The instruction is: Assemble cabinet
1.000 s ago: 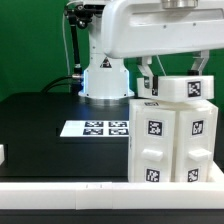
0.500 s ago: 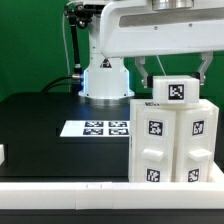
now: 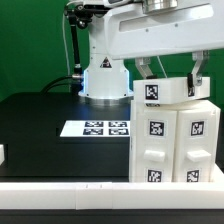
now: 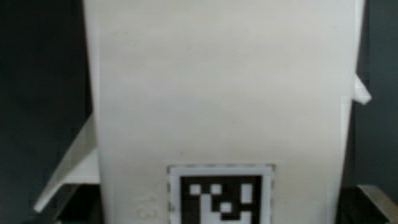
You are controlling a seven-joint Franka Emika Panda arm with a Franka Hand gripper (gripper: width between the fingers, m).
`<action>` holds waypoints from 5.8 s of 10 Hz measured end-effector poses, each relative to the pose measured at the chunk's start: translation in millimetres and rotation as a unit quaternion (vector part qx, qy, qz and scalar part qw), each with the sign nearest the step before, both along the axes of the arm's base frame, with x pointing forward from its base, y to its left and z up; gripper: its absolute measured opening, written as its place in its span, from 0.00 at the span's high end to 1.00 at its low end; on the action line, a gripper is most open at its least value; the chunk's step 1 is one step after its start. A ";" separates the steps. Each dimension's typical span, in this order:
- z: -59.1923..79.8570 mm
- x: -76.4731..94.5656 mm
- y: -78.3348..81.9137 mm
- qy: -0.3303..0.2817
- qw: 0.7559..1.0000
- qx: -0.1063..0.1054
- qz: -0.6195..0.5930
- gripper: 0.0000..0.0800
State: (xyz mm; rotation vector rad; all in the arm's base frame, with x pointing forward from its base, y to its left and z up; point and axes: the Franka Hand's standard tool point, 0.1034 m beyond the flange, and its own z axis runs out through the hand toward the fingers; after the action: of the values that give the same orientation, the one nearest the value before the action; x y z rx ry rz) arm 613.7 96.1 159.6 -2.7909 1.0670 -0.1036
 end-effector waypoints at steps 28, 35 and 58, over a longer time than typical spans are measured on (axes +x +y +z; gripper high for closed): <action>27.8 4.1 19.3 0.083 0.972 0.069 -0.210 0.19; 23.9 3.7 26.7 0.077 0.988 0.029 0.132 0.19; 1.8 10.8 3.6 -0.003 0.768 -0.089 0.634 0.31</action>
Offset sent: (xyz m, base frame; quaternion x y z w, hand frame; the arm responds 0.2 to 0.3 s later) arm -0.0107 -0.0207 0.0014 -0.0022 0.0050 0.4186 0.9082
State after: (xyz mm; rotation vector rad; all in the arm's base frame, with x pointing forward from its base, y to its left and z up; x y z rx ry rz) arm 624.5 99.7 161.4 -2.9797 -1.0077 -0.0404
